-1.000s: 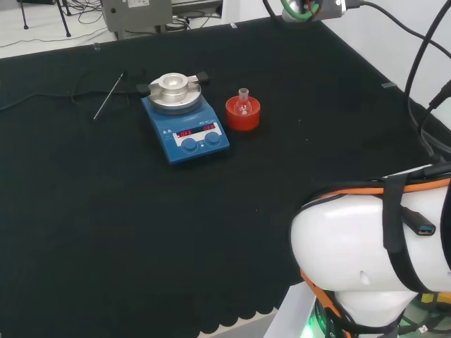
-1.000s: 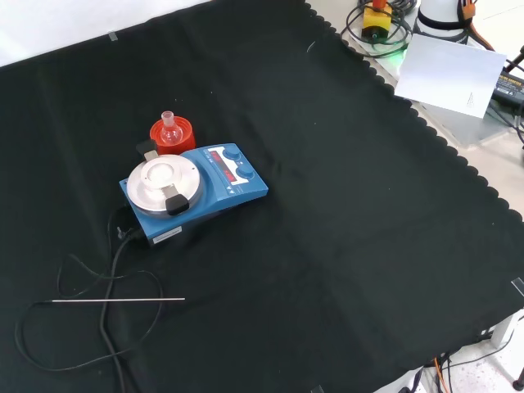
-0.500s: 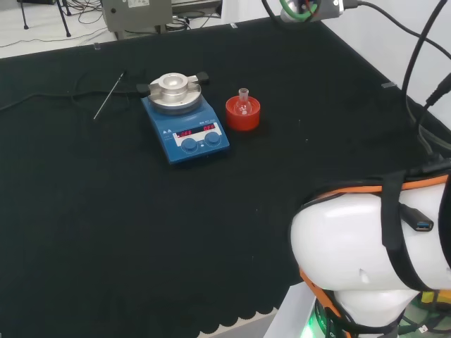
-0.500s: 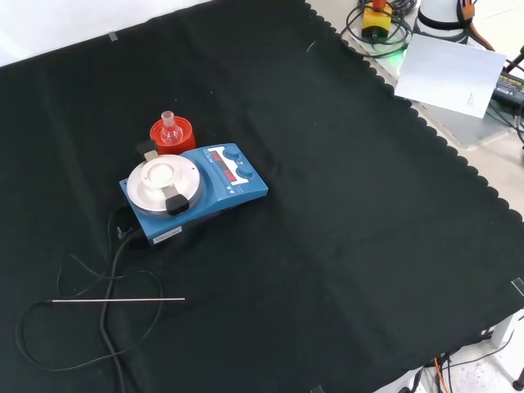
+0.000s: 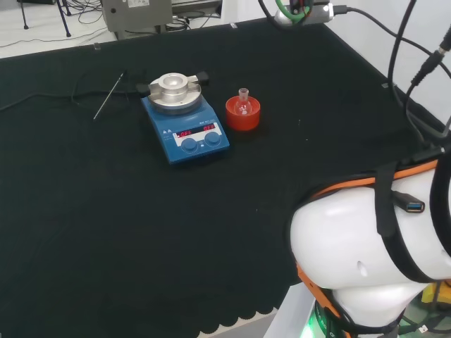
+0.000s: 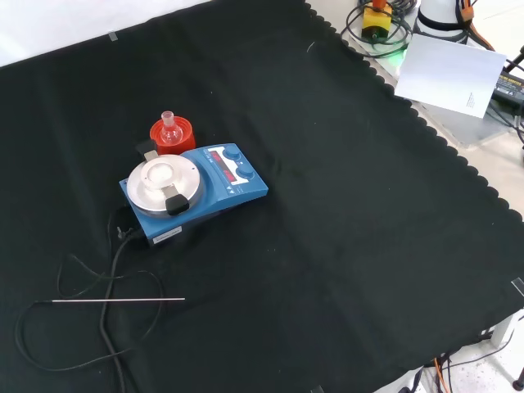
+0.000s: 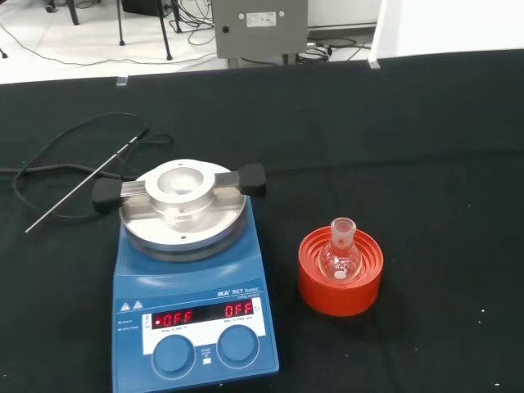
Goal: Pick up the round-bottom flask.
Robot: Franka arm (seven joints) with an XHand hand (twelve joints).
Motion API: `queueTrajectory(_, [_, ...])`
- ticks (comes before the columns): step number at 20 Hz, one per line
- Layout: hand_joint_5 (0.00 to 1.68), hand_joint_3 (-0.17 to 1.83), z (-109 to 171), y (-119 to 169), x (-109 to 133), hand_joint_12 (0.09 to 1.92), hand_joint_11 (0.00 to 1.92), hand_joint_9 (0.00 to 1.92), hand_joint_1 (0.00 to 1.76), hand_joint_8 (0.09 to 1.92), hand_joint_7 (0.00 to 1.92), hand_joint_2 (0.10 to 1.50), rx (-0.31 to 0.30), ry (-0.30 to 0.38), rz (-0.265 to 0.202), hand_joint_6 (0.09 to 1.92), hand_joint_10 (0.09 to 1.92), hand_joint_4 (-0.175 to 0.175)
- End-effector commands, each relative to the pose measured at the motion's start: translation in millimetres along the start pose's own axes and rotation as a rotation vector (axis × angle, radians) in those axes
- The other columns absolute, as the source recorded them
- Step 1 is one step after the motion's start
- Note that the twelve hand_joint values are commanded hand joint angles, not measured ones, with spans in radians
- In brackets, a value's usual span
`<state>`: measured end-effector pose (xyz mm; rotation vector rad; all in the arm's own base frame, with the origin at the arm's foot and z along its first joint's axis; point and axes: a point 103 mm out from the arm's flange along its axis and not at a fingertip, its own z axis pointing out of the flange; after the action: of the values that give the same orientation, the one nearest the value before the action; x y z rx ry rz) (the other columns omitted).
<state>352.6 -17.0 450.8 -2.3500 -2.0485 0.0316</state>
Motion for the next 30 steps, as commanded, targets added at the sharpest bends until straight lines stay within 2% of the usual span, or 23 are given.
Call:
queueTrajectory(1, [0.38, 0.22, 32.7, 43.1, -19.2, 1.14, 0.00, 0.25, 0.28, 0.55, 0.16, 1.24, 0.014, 0.045, 0.039, 0.09, 0.65, -0.061])
queueTrajectory(3, [0.39, 0.20, 44.0, 60.7, -23.5, 1.15, 0.00, 0.26, 0.42, 0.57, 0.18, 1.20, 0.020, 0.100, 0.049, 0.09, 0.65, -0.063])
queueTrajectory(6, [0.42, 0.18, 60.0, 90.1, -26.7, 1.18, 0.00, 0.28, 0.55, 0.59, 0.20, 1.14, 0.031, 0.101, 0.037, 0.09, 0.67, -0.069])
queueTrajectory(7, [0.44, 0.19, 66.4, 99.5, -28.4, 1.19, 0.00, 0.29, 0.60, 0.60, 0.21, 1.10, 0.012, 0.115, 0.032, 0.09, 0.67, -0.073])
queueTrajectory(9, [0.52, 0.29, 78.6, 118.9, -33.7, 1.24, 0.00, 0.33, 0.70, 0.63, 0.25, 0.98, 0.001, 0.155, 0.030, 0.09, 0.68, -0.083])
queueTrajectory(11, [0.57, 0.44, 91.5, 140.7, -40.9, 1.28, 0.00, 0.36, 0.76, 0.65, 0.27, 0.88, 0.021, 0.174, 0.047, 0.09, 0.69, -0.089])
queueTrajectory(14, [0.59, 0.58, 109.8, 165.3, -49.7, 1.31, 0.00, 0.38, 0.78, 0.66, 0.29, 0.80, 0.051, 0.211, 0.077, 0.09, 0.69, -0.093])
queueTrajectory(20, [0.58, 0.65, 146.9, 194.3, -60.7, 1.34, 0.00, 0.38, 0.79, 0.67, 0.29, 0.75, 0.095, 0.293, 0.118, 0.09, 0.69, -0.094])
queueTrajectory(30, [0.56, 0.65, 205.8, 217.5, -70.0, 1.34, 0.00, 0.37, 0.74, 0.68, 0.27, 0.71, 0.136, 0.322, 0.150, 0.09, 0.70, -0.093])
